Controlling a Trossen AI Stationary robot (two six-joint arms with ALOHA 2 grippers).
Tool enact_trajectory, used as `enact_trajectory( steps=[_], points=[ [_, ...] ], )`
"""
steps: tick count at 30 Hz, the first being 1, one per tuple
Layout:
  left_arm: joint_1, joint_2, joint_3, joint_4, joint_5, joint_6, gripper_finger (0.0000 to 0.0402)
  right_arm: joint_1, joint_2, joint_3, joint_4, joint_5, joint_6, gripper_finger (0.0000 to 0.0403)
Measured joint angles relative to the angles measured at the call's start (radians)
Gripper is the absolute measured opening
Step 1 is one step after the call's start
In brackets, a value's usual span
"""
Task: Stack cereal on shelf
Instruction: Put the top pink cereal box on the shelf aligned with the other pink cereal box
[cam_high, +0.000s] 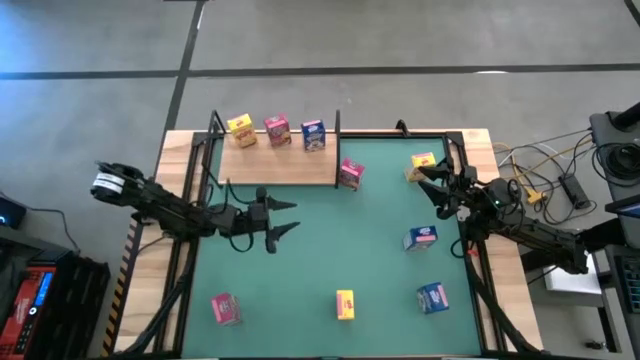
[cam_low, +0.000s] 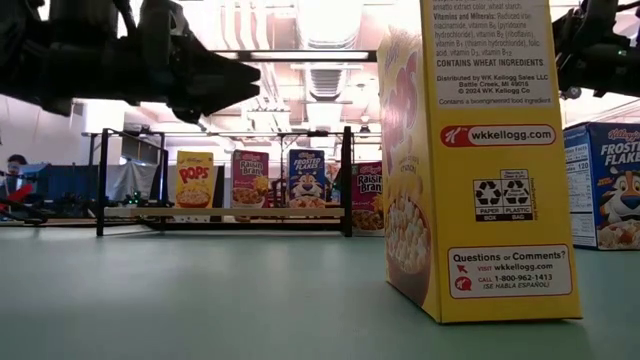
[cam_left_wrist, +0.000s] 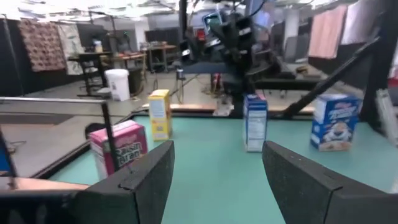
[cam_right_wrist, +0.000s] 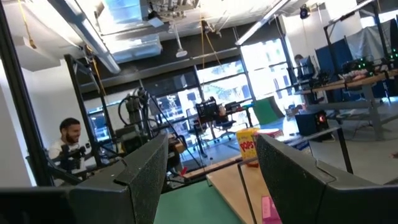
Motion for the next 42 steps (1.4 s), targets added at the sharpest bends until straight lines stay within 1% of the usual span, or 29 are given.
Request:
enact_trajectory(
  steps=[3,6,11,20,26,31,34,39,42],
  points=[
    [0.012,0.002,-0.006,0.019,0.054,-0.033,0.0227,0.000,0.000,0.000,-0.022,0.001,-0.004,0.0235],
    [0.012,-0.007,-0.007,0.018,0.079,-0.043,0.0227,0.000,0.000,0.000,-0.039,0.000,-0.003,0.0235],
    [0.010,-0.015,-0.007,0.024,0.098,-0.047,0.0227,0.000,0.000,0.000,-0.038,0.001,-0.003,0.0235],
    [0.011,-0.015,-0.007,0.032,0.098,-0.043,0.0227,0.000,0.000,0.000,-0.037,0.001,-0.004,0.0235],
    [0.018,-0.020,-0.007,0.032,0.057,-0.007,0.0227,0.000,0.000,0.000,-0.037,0.001,-0.004,0.0235],
    [0.039,-0.021,-0.007,0.028,0.053,0.007,0.0227,0.000,0.001,0.000,-0.029,0.011,-0.004,0.0235],
    [0.049,-0.017,-0.007,0.006,0.039,-0.026,0.0227,0.000,0.000,0.000,-0.015,0.063,-0.003,0.0235],
    [0.070,-0.015,-0.007,-0.017,-0.034,-0.067,0.0227,0.000,0.001,0.000,-0.024,0.059,-0.004,0.0235],
    [0.074,-0.015,-0.007,-0.017,-0.036,-0.082,0.0227,0.000,0.001,0.000,-0.024,0.073,-0.004,0.0235]
  ],
)
